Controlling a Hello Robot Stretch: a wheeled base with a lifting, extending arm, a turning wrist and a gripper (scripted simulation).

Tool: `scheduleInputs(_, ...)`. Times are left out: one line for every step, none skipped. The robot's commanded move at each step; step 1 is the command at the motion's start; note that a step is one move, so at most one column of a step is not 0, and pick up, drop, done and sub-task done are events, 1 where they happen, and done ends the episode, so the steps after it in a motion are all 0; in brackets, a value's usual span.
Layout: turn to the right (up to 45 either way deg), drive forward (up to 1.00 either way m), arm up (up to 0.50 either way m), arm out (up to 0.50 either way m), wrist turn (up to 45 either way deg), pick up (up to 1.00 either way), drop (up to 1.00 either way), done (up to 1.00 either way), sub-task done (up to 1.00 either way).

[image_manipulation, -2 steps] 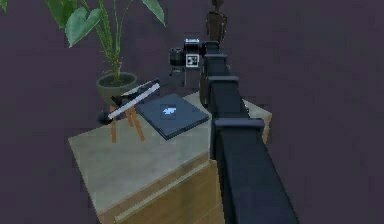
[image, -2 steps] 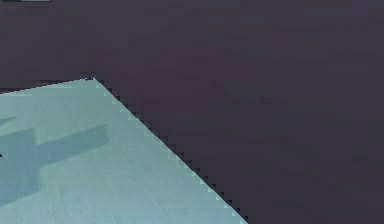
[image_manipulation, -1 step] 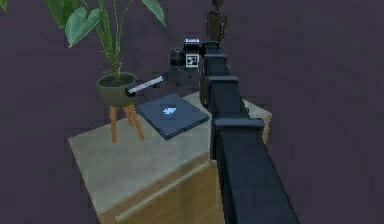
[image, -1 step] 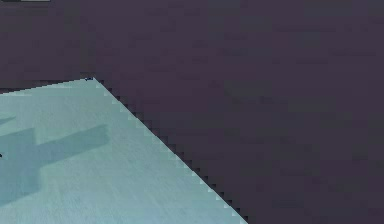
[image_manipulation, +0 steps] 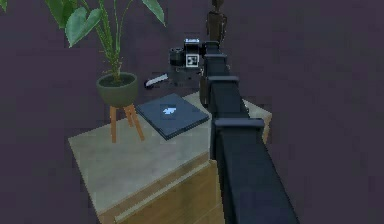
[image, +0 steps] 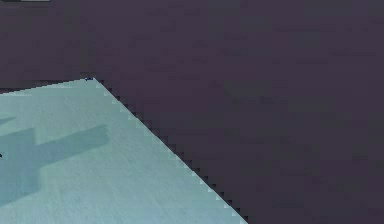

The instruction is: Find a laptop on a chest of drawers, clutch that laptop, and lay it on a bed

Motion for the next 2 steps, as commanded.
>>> scheduleInputs(0.0,0.0,-0.24,0.0,0.0,0.0,0.0,0.0,0.0)
scheduleInputs(0.0,0.0,0.0,0.0,0.0,1.0,0.0,0.0,0.0)
